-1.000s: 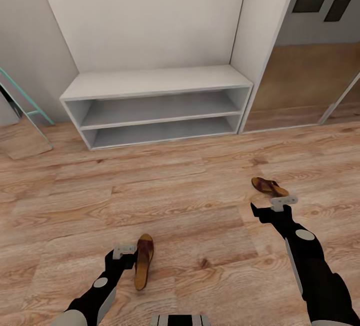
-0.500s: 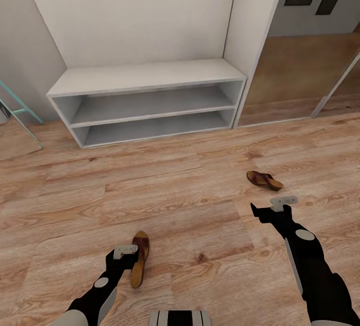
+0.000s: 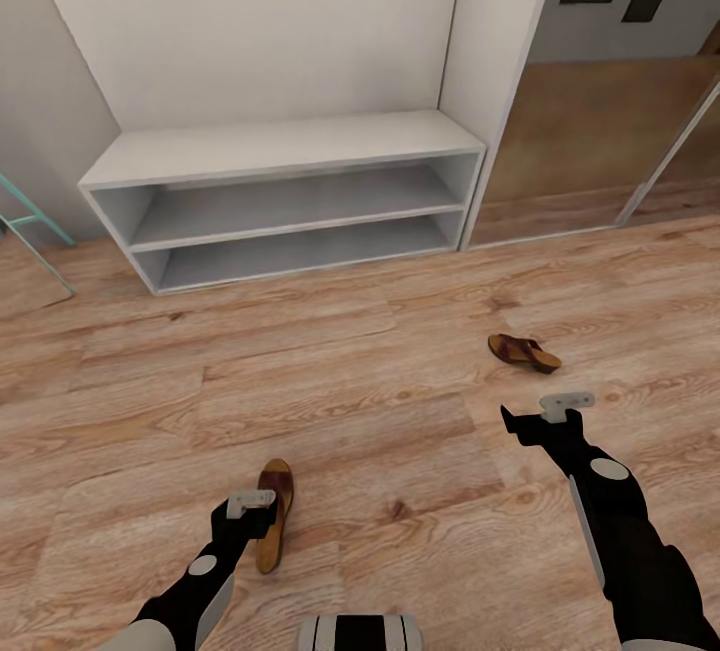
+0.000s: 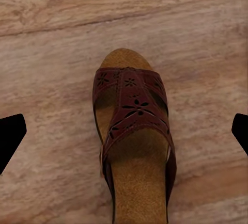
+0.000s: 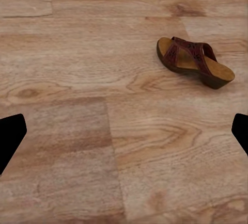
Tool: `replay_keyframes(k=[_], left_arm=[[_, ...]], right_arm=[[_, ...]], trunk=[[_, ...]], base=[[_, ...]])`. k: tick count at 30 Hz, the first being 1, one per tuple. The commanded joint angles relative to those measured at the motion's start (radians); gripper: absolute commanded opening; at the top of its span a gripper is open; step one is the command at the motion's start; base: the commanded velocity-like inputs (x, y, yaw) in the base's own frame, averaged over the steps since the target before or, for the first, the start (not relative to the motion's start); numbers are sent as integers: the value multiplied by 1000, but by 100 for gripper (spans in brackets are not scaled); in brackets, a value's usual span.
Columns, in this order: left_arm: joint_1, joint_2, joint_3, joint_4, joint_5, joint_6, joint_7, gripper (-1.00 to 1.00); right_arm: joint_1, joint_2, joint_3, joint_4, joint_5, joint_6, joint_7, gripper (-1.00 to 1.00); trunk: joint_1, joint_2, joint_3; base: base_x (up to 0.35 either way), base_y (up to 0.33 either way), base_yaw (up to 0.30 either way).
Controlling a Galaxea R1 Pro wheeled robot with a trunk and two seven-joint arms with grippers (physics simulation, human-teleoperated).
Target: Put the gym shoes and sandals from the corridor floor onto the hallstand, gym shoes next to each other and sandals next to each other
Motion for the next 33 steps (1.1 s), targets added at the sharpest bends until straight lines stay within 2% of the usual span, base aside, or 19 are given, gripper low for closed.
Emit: replay_keyframes(k=[1, 8, 10, 16, 27, 33], left_arm=[[-1, -1, 6, 1, -4, -3, 1, 100], [0, 0, 7, 3, -3, -14, 1, 100], [1, -1, 7, 10, -2, -50, 1, 100], [1, 0, 8, 14, -2, -70, 2, 100], [1, 0, 8, 15, -3, -75, 1, 100], [1, 0, 7, 16, -4, -76, 1, 100]], right_arm=[[0, 0, -2, -1, 11, 4, 9, 100], [-1, 1, -2, -2, 11, 4, 9, 100], [0, 1, -2, -2, 11, 4, 9, 100], [-1, 1, -2, -2, 10, 4, 8, 100], [0, 1, -2, -3, 10, 4, 8, 100], [0, 1, -2, -3, 10, 4, 8, 100]], trunk=[[4, -8, -4], [31, -57, -26], [38, -71, -33], [61, -113, -58], [66, -115, -117], [66, -115, -123]], base=[[0, 0, -18], [0, 0, -8], [0, 0, -1], [0, 0, 0], [0, 0, 0], [0, 0, -5]])
